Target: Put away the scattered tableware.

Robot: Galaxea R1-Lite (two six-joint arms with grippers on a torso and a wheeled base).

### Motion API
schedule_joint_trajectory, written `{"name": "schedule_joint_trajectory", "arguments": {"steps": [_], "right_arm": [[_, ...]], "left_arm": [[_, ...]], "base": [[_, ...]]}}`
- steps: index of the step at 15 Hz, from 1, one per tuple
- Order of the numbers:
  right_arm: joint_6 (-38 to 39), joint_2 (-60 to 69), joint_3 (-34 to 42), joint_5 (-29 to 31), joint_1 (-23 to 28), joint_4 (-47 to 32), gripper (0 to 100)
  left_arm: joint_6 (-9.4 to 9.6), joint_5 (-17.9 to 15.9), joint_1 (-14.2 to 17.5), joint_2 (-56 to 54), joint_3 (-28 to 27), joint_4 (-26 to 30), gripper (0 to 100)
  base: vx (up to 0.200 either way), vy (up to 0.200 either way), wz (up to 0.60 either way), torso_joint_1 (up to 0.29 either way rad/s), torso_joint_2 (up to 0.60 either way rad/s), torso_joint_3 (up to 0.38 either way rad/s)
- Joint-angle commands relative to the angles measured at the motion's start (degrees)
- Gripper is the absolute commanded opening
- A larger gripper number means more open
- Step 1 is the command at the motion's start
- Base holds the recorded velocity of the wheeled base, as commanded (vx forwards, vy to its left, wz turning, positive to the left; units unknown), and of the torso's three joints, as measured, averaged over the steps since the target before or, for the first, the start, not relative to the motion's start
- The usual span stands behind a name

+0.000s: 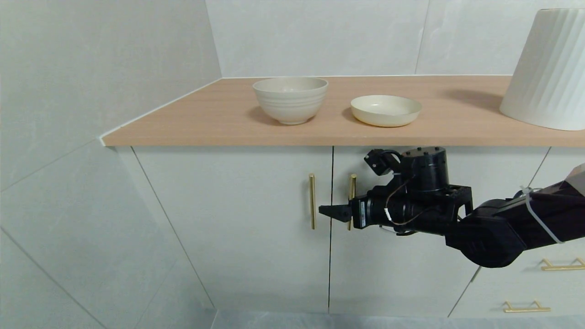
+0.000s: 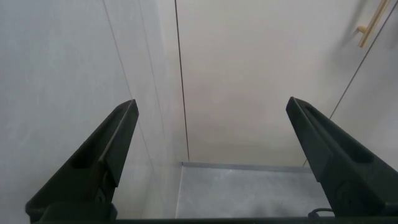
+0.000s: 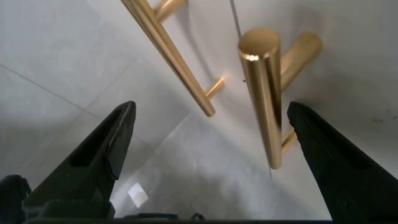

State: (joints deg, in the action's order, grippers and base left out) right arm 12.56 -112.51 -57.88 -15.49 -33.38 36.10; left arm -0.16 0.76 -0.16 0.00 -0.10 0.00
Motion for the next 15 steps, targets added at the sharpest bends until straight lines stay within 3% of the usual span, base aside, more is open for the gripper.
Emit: {"name": "schedule_joint_trajectory", "arguments": {"steps": [1, 4, 15], "right_arm": [[0.98, 0.8, 0.93, -0.15, -0.55, 1.26, 100], [6.96, 3.52, 2.42, -1.56, -1.87, 2.49, 100], [7.13, 13.45, 16.13, -11.49, -4.06, 2.66, 100]], "left_arm": [[-0.02, 0.04, 0.07, 0.0, 0.01, 0.0, 100], [-0.02, 0.04, 0.07, 0.0, 0.01, 0.0, 100], [-0.02, 0.04, 0.07, 0.0, 0.01, 0.0, 100]], "base": [[0.0, 0.0, 0.0, 0.0, 0.0, 0.0], [0.0, 0.0, 0.0, 0.0, 0.0, 0.0], [0.0, 0.0, 0.0, 0.0, 0.0, 0.0]]}}
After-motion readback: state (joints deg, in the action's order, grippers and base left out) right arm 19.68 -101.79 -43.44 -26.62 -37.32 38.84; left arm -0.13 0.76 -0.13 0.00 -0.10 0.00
